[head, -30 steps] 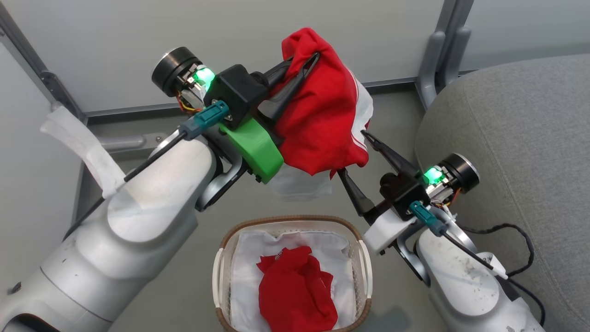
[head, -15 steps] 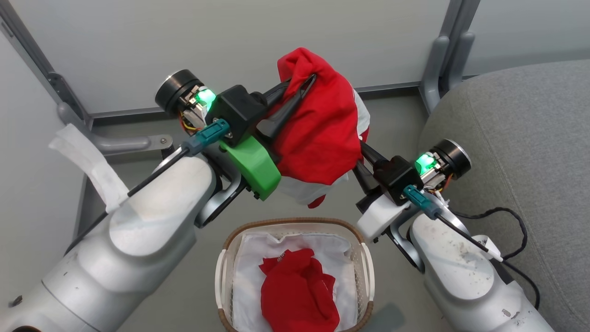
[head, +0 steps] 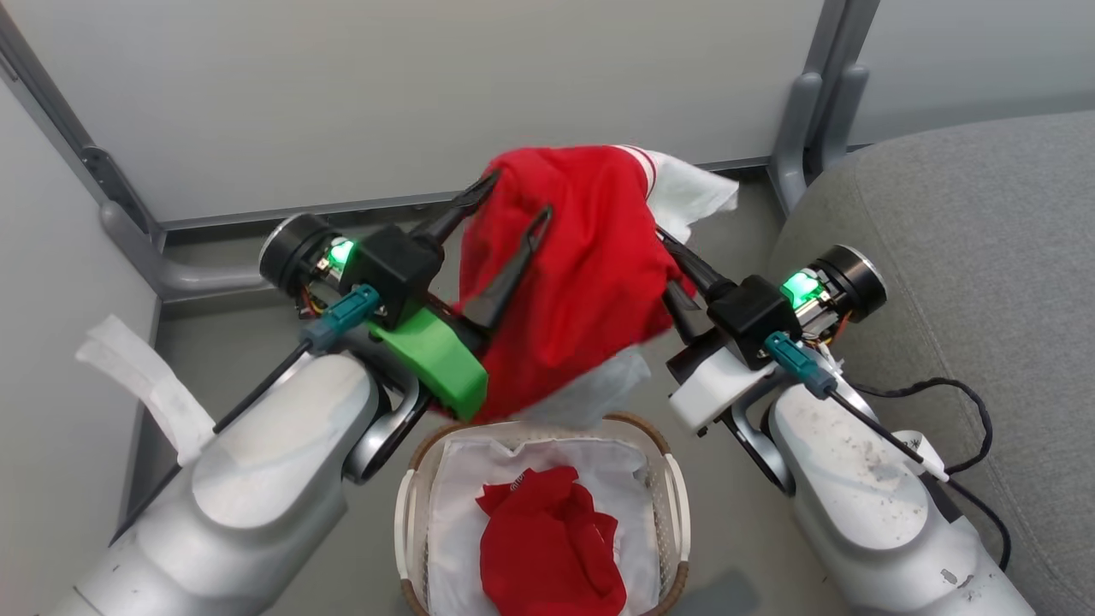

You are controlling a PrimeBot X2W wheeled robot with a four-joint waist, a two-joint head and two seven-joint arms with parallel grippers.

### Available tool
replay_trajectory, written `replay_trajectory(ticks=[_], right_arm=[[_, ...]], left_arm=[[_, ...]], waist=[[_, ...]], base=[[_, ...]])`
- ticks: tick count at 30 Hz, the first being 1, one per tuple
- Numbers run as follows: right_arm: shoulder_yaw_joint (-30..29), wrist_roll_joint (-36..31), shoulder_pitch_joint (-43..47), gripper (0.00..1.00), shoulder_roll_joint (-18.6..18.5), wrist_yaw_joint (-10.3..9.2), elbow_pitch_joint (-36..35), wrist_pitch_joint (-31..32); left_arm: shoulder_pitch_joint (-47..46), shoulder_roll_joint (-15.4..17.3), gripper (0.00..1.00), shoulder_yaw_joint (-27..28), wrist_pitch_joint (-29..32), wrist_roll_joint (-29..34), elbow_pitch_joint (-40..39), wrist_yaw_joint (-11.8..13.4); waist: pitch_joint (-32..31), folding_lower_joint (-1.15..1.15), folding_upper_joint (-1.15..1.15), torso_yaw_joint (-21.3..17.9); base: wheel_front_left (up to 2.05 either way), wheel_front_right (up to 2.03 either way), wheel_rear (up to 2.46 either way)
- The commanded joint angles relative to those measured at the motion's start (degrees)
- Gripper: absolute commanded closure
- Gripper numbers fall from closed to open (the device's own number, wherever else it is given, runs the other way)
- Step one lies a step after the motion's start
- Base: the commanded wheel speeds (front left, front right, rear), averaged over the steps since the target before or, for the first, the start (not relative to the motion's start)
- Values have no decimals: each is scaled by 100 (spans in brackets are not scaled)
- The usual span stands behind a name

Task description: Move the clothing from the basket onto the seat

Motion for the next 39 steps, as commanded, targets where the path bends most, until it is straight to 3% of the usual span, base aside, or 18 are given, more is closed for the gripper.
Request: replay_trajectory(ticks=[1,12,23,29,39], right_arm=[[-53,-21,-22,100,-21,-4,-35,-28],[-394,-193,-2,100,-20,-6,-93,-29],[-739,-377,22,100,-20,-6,-133,-29],[-911,-477,-71,100,-23,-6,-192,-28],[-1267,-700,25,100,-20,-6,-509,-28]], left_arm=[[158,44,0,43,-77,-9,-11,85],[1061,75,0,142,-289,-83,-20,322],[1985,-181,0,460,-325,150,-349,391],[2208,-285,0,695,-326,423,-438,311],[2251,-419,0,998,-320,855,-407,238]], waist=[[8,0,0,-3],[94,0,0,-49],[251,0,0,-242],[369,0,0,-516],[647,0,0,-1303]], base=[[0,0,0],[0,0,0],[0,0,0],[0,0,0],[0,0,0]])
